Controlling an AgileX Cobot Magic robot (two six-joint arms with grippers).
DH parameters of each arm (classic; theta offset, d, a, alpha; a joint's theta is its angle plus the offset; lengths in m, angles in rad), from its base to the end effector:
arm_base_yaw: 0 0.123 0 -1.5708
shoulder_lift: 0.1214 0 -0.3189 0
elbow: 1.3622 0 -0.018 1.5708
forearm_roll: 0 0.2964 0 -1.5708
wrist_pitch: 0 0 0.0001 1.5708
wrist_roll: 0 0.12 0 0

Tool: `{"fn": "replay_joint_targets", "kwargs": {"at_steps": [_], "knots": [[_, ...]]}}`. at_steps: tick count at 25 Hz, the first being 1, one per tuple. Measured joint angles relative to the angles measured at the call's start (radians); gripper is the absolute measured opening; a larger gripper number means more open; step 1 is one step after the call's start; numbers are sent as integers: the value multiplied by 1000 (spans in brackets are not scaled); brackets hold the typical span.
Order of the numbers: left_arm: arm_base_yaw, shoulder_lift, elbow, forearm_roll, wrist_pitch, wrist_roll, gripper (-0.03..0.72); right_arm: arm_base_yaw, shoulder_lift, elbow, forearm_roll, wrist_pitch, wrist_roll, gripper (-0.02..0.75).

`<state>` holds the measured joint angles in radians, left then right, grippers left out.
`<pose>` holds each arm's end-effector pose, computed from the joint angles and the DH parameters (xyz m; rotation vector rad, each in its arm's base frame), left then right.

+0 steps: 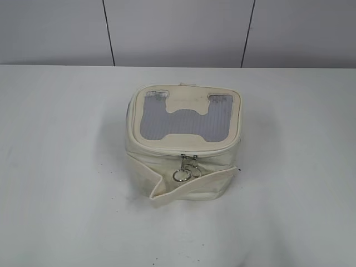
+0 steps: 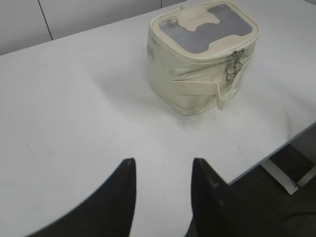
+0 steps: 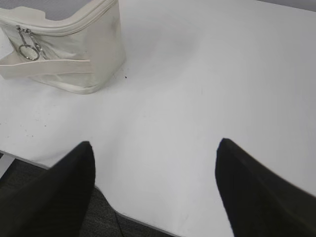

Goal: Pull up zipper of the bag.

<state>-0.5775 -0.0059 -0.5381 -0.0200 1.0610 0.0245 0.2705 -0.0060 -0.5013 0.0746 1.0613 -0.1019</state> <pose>0.0164 -0.0132 0.2991 0.6004 1.9293 -0.3770 0.0226 0.0144 0.2868 -0.3816 2.0049 0.1949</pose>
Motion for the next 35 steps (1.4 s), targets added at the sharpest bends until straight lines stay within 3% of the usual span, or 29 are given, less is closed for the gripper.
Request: {"fn": "replay_joint_targets", "kwargs": {"at_steps": [13, 19, 22, 29, 32, 35], "knots": [[0, 0, 2, -1, -5, 0, 291, -7, 0, 0, 1, -1, -1, 586], [25, 0, 2, -1, -7, 0, 265, -178, 0, 0, 1, -1, -1, 586], [110, 0, 2, -1, -7, 0, 260, -230, 0, 0, 1, -1, -1, 586], [436, 0, 2, -2, -7, 0, 255, -238, 0, 0, 2, -2, -1, 586], [499, 0, 2, -2, -8, 0, 255, -239, 0, 0, 2, -2, -1, 586], [506, 0, 2, -2, -8, 0, 255, -239, 0, 1, 2, -4, -1, 586]]}}
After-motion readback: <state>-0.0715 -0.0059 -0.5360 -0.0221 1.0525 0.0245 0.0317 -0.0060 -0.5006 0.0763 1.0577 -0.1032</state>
